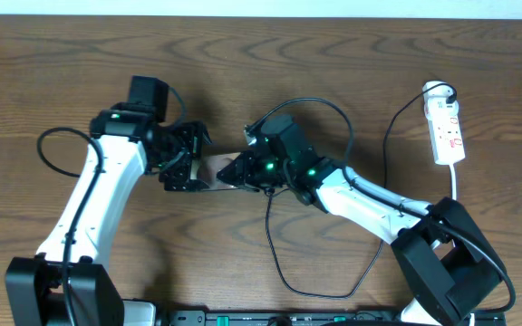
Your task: Plug charger to phone and switch on socket
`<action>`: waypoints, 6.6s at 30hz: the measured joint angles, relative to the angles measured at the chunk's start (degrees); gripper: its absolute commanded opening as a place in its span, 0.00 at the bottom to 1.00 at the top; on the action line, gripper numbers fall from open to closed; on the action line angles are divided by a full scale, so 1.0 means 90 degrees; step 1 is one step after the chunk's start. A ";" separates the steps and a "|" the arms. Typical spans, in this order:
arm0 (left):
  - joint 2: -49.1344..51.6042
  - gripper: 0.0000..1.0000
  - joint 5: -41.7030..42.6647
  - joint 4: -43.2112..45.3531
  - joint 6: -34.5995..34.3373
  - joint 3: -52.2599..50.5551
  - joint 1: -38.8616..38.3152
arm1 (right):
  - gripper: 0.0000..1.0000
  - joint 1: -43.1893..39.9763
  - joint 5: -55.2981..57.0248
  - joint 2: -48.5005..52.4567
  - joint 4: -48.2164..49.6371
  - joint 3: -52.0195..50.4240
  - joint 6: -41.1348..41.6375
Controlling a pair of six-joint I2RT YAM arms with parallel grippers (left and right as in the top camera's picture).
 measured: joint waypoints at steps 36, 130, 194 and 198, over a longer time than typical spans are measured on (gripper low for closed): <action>-0.0270 0.86 0.3016 1.0574 0.0430 -0.3366 0.1831 | 0.01 -0.1161 0.0457 0.0070 0.3347 -0.0017 0.4520; -0.0270 0.19 0.2463 1.0632 0.0328 -0.3466 0.1639 | 0.01 0.0721 0.2424 0.0078 0.4116 -0.0017 0.4843; -0.0267 0.07 0.5564 1.0768 0.0889 -0.3468 0.4777 | 0.99 -0.0780 -0.0600 0.0085 0.0330 0.0389 0.2397; -0.0267 0.07 0.5695 1.0788 0.1015 -0.3468 0.4777 | 0.99 -0.0770 -0.0114 0.0095 -0.2186 0.1290 0.1569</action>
